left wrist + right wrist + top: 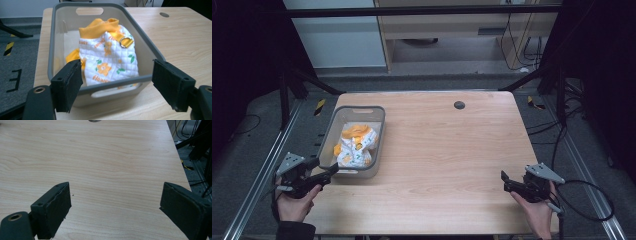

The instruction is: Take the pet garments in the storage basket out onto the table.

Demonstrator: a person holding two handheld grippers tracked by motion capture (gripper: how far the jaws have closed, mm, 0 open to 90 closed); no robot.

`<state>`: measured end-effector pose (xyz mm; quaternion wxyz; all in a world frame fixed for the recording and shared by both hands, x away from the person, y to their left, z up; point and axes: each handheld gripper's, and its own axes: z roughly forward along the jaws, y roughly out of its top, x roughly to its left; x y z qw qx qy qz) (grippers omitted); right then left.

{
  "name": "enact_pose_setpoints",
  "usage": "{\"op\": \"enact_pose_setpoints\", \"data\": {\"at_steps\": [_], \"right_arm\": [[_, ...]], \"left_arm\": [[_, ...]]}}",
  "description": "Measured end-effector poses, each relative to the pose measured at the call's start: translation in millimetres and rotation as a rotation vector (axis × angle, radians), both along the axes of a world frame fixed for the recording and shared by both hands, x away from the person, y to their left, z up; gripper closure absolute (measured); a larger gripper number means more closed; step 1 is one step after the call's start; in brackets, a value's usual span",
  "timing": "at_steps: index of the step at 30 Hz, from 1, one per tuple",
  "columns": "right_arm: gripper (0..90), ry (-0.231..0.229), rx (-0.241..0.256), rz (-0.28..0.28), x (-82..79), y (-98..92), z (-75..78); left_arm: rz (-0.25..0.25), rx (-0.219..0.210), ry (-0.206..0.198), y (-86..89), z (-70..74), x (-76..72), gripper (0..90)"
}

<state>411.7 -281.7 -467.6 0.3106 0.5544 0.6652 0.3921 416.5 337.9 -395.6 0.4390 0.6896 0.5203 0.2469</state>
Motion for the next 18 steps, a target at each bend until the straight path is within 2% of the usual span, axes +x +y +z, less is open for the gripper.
{"op": "enact_pose_setpoints", "data": {"at_steps": [13,18], "right_arm": [[9.5,0.010,-0.013,0.011,1.7,2.5,-0.1],[9.5,0.012,-0.014,0.014,2.2,2.3,-0.5]], "left_arm": [[-0.022,0.005,0.010,-5.8,24.9,25.8,23.3],[-0.040,0.030,0.033,-13.9,31.2,39.3,23.2]]}}
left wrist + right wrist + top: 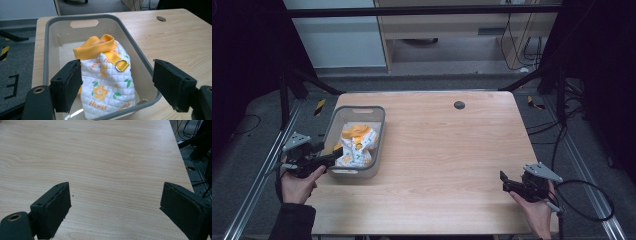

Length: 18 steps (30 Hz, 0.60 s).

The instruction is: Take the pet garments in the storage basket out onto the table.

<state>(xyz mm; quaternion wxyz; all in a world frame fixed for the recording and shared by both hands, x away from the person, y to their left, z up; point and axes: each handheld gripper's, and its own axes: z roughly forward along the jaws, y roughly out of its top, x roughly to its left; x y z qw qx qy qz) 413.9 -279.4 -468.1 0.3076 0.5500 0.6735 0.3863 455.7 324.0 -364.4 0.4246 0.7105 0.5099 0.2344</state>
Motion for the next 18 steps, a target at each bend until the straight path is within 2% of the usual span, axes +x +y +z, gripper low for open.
{"op": "enact_pose_setpoints", "data": {"at_steps": [9,18], "right_arm": [[9.3,0.016,-0.009,0.009,1.7,0.9,-1.7],[9.0,0.027,-0.007,0.014,2.7,0.0,-2.5]], "left_arm": [[-0.010,0.047,0.069,-14.9,1.0,27.5,22.8],[-0.023,0.088,0.125,-25.8,-1.5,45.1,21.2]]}}
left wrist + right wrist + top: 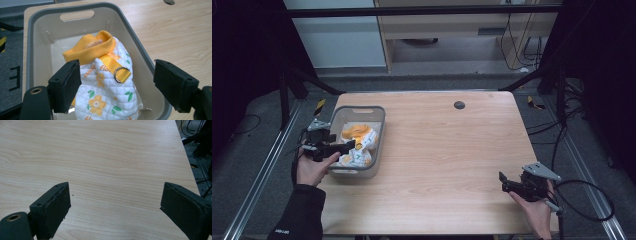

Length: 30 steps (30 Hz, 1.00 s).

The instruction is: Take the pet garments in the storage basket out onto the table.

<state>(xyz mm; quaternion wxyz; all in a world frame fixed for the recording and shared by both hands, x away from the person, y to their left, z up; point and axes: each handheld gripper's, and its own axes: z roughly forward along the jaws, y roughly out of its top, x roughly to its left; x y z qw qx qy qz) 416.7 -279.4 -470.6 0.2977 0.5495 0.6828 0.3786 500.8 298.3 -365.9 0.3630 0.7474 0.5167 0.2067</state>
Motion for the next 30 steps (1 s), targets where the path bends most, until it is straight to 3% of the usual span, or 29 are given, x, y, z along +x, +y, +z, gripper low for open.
{"op": "enact_pose_setpoints", "data": {"at_steps": [15,30], "right_arm": [[8.7,0.017,0.002,0.004,1.3,0.1,-1.4],[8.3,0.049,-0.005,0.020,3.0,2.0,-4.4]], "left_arm": [[-0.012,0.074,0.096,-12.3,-9.8,24.7,18.0],[-0.011,0.090,0.185,-24.4,-34.1,41.0,13.2]]}}
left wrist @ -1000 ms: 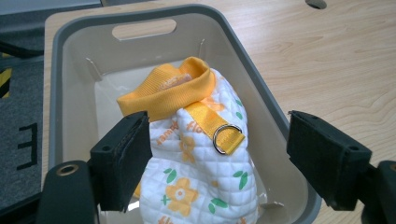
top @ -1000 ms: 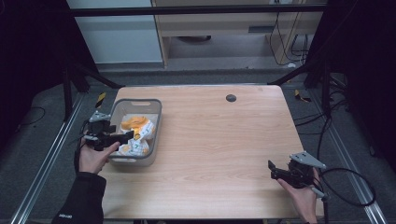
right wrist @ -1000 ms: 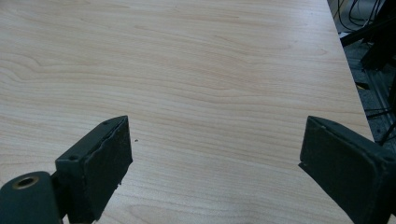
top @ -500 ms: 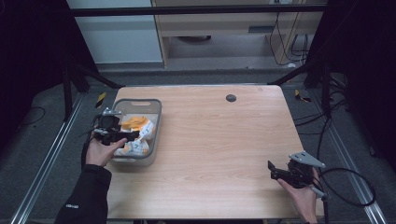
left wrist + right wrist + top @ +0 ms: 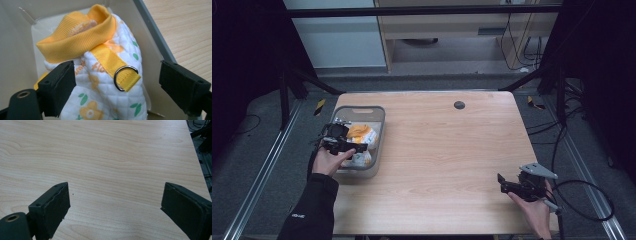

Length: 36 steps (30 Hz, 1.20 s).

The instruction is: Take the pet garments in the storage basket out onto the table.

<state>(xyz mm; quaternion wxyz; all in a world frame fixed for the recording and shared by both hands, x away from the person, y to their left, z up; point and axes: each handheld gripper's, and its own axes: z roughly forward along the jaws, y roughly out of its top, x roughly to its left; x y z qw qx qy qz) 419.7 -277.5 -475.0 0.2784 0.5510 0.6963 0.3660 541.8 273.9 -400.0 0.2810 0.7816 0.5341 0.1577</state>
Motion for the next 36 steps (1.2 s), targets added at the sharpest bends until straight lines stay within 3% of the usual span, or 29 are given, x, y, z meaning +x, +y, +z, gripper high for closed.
{"op": "enact_pose_setpoints", "data": {"at_steps": [13,19,23,30,36], "right_arm": [[7.4,0.024,-0.004,0.012,2.5,1.5,-2.6],[7.4,0.028,-0.002,0.015,2.6,1.9,-2.7],[7.5,0.030,-0.004,0.017,2.7,1.8,-2.9],[7.4,0.031,-0.008,0.020,2.9,1.5,-3.3],[7.4,0.036,-0.010,0.019,3.1,1.7,-3.6]], "left_arm": [[0.027,0.050,0.052,0.6,-19.1,8.9,14.9],[0.049,0.049,0.077,0.6,-24.2,11.2,20.3],[0.065,0.039,0.101,1.5,-24.7,12.4,28.2],[0.098,0.010,0.164,3.6,-25.8,13.9,51.5],[0.095,0.029,0.166,2.0,-24.3,11.5,68.2]]}}
